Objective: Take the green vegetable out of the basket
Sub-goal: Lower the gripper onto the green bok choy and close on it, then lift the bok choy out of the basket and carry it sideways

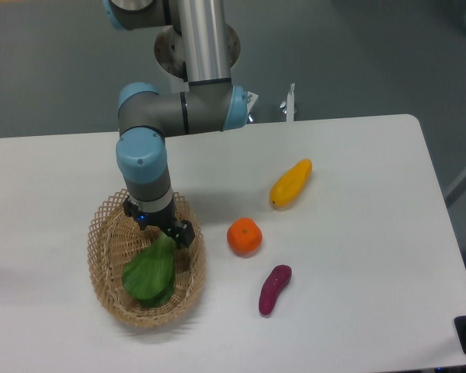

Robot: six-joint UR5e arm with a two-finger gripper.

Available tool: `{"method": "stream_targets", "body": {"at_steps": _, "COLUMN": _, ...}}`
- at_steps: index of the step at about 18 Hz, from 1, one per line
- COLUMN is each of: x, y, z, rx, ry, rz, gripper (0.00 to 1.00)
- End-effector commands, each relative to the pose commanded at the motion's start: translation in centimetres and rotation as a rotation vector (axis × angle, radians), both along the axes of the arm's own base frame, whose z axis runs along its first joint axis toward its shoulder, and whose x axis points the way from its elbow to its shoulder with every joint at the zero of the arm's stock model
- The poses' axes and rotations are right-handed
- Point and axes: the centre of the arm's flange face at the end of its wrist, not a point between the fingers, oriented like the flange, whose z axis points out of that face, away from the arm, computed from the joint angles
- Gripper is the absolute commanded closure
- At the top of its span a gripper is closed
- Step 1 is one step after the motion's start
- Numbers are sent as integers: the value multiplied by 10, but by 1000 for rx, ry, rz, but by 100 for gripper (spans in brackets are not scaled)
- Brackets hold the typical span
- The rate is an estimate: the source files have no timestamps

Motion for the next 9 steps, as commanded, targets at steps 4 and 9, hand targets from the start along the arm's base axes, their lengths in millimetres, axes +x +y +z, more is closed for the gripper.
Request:
{"method": "stream_targets", "body": {"at_steps": 4, "x": 0, "y": 0, "z": 1, "rx": 2, "ry": 3, "rz": -3, "gripper": 65}}
{"method": "stream_targets", "body": {"at_steps": 9, "x": -6, "y": 7, "z": 18, "rx": 34, "ry": 22, "rz": -6, "gripper": 65}}
